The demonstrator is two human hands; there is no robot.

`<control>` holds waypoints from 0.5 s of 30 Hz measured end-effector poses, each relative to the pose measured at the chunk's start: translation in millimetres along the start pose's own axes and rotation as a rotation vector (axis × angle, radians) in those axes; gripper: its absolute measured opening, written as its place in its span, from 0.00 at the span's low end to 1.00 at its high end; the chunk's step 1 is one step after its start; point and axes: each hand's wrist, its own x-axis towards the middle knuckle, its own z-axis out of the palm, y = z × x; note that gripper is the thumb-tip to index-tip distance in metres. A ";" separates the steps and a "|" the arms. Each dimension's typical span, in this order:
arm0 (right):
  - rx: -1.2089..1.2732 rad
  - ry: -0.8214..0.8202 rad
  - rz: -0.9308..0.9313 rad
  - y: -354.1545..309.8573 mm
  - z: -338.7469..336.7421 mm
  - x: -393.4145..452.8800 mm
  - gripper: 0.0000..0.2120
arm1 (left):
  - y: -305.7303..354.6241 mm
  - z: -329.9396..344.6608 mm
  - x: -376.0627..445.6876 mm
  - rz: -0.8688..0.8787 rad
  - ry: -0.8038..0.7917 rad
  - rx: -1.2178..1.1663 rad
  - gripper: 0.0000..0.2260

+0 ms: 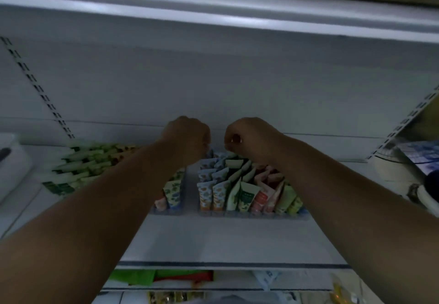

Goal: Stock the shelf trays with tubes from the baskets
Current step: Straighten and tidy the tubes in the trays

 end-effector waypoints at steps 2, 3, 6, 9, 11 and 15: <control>0.015 -0.038 -0.032 -0.8 4.5 9.8 0.06 | 1.2 -0.7 2.7 0.027 -0.054 -0.021 0.10; 0.029 -0.058 -0.037 -1.7 5.8 13.4 0.06 | 2.4 -0.9 3.8 0.044 -0.086 -0.021 0.12; 0.061 -0.141 -0.017 -1.2 10.0 21.4 0.06 | 3.4 0.3 6.3 0.075 -0.100 0.002 0.14; 0.019 -0.207 -0.042 -0.3 14.7 25.6 0.07 | 0.9 3.7 6.7 0.092 -0.064 -0.002 0.13; -0.027 -0.227 -0.067 0.1 18.4 28.1 0.09 | -1.5 6.1 6.8 0.105 -0.047 0.000 0.12; -0.096 -0.194 -0.079 -0.9 22.8 26.7 0.08 | -5.1 5.6 5.8 0.107 -0.052 -0.054 0.11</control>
